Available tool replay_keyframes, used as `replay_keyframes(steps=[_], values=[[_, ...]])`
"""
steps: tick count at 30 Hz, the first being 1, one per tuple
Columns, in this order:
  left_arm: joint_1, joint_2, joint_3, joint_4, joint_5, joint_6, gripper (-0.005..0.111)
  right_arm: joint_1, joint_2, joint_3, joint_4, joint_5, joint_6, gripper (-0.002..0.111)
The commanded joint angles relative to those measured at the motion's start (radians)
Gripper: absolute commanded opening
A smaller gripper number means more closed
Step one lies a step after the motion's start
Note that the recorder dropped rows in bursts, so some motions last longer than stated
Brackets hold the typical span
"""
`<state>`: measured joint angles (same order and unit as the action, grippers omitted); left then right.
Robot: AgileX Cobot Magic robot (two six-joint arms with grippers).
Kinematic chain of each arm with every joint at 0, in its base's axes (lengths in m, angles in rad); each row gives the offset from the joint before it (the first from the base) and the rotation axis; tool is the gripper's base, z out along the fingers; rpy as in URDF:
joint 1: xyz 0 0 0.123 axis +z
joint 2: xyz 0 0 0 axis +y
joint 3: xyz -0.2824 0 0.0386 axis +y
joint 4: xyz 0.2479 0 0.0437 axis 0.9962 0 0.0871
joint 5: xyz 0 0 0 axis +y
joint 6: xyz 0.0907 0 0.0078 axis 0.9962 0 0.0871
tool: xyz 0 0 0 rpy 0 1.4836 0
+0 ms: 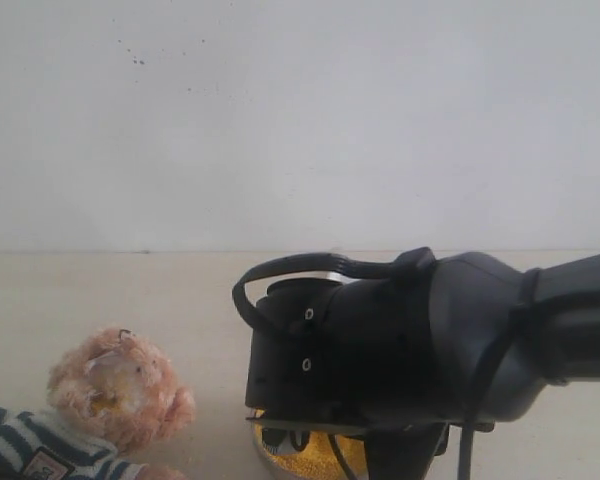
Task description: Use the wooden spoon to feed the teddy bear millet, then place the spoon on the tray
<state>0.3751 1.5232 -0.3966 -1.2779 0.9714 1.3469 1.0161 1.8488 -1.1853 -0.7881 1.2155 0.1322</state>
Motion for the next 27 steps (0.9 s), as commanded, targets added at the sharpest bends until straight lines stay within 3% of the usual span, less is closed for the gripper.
replay_keyframes(steps=[1, 27], values=[[0.002, 0.001, 0.002, -0.014, 0.017, 0.007, 0.004, -0.007, -0.001, 0.002, -0.004, -0.030, 0.011, 0.003], [0.002, 0.001, 0.002, -0.014, 0.017, 0.007, 0.004, -0.007, -0.001, -0.003, 0.189, -0.189, 0.044, 0.003]])
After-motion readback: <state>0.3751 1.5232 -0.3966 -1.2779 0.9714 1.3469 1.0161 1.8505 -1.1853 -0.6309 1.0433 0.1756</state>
